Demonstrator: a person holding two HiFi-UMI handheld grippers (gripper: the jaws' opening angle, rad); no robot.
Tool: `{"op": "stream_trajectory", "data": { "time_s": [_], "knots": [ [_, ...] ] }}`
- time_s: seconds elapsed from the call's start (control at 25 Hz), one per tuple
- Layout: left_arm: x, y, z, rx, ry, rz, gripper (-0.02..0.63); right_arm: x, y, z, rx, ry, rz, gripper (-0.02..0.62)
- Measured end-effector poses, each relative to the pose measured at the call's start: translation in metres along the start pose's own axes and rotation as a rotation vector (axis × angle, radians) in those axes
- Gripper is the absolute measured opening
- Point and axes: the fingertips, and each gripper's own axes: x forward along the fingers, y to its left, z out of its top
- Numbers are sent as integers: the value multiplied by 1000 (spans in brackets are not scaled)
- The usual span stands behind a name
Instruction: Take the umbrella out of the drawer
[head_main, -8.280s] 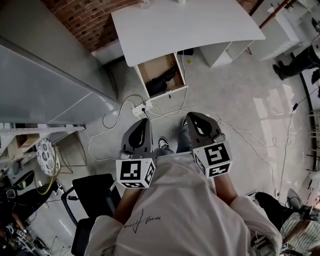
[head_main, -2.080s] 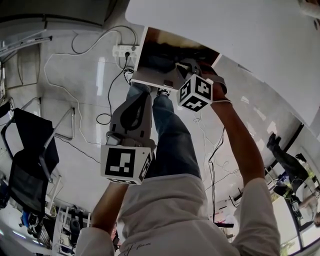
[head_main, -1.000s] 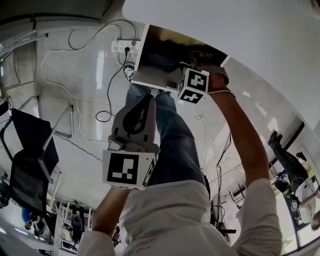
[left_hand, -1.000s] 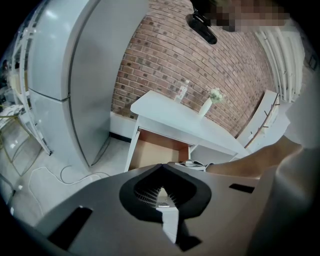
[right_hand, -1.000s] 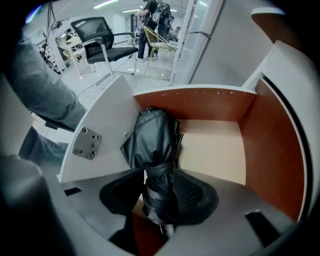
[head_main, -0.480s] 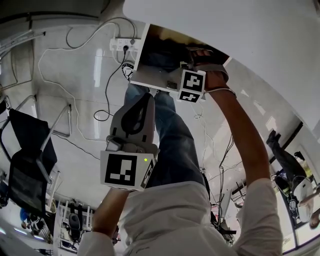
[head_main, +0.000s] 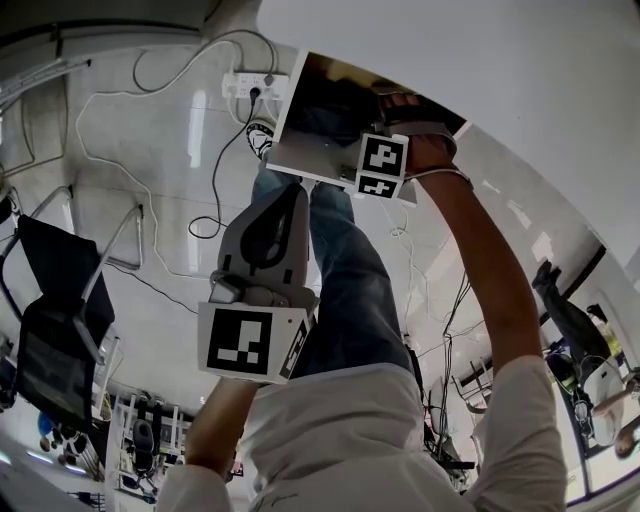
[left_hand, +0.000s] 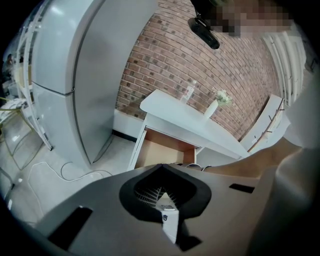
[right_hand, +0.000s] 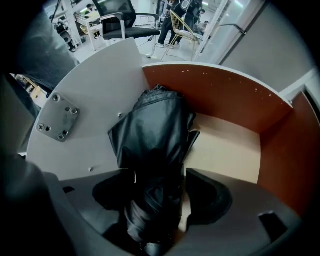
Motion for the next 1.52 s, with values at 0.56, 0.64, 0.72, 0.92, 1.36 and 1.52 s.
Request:
{"op": "stream_trajectory", "data": {
  "time_s": [0.56,0.64,0.72,0.92,1.36,1.52],
  "knots": [
    [10,2,3,-10,13,2,17,15,1,-4,15,10,4,310],
    [11,3,2,-11,14,2,17,18,0,-3,16,12,-3,310],
    [11,3,0,-11,14,2,17,20,0,-2,17,12,-6,308],
    [10,4,-3,-7,17,6,17,18,-2,-3,32,17,-7,297],
    [3,4,-3,8,7,9,17,15,3,0,94,7,53,259],
    [-4,5,-4,12,2,12,17,9,4,2,103,6,57,258]
  ]
}}
